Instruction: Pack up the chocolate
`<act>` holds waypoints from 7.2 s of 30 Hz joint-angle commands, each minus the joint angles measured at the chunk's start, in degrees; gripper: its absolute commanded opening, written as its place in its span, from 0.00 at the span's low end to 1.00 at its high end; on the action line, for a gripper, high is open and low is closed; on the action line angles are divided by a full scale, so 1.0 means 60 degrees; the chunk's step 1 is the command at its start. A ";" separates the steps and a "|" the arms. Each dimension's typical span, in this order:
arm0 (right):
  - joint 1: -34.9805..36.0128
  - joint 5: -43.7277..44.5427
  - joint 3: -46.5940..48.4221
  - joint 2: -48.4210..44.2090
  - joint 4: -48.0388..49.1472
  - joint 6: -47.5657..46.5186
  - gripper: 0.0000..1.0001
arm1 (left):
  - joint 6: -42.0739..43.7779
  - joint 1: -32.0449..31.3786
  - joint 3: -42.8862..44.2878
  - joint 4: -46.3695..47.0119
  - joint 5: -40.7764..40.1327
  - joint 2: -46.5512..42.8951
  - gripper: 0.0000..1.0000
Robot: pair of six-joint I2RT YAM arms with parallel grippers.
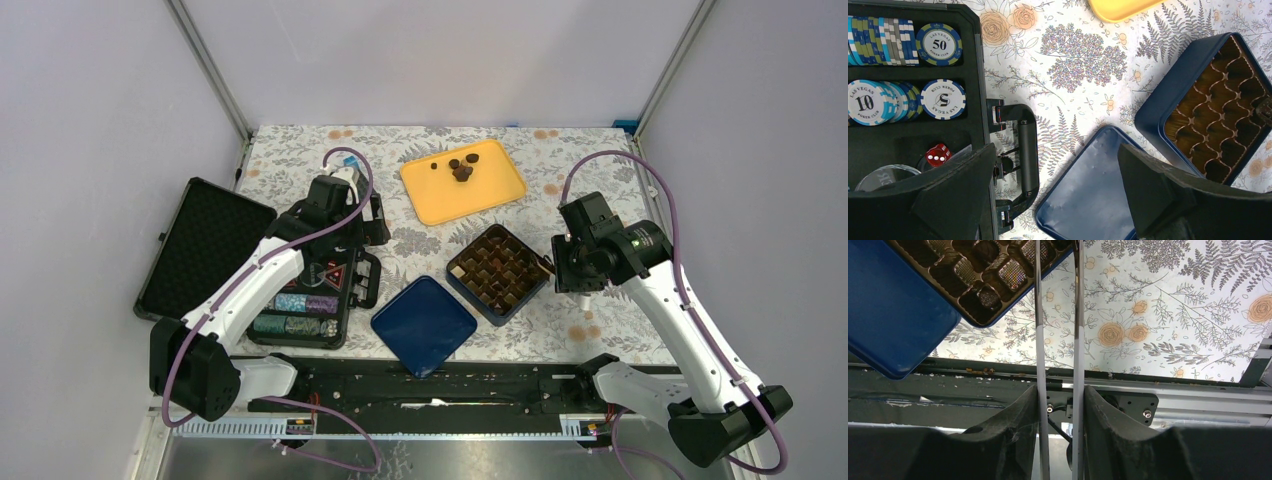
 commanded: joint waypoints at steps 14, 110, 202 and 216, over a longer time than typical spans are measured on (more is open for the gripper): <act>0.0042 -0.0610 0.2558 0.0681 0.0674 0.0074 0.08 | 0.0075 0.0003 0.0322 0.0442 -0.0001 0.0020 0.99; 0.1273 0.0029 0.2246 0.3997 0.5633 -0.0583 0.15 | 0.0451 0.0003 0.0440 -0.0025 -0.1018 -0.0039 0.99; 0.2362 -0.0080 0.1969 0.1897 0.3396 -0.0590 0.13 | 0.0179 0.0003 0.0814 0.0229 -0.0368 0.0611 0.99; 0.2202 0.2596 0.3799 0.5606 0.6689 -0.1234 0.27 | 0.0232 0.0003 0.0633 0.0059 -0.0534 0.0023 0.99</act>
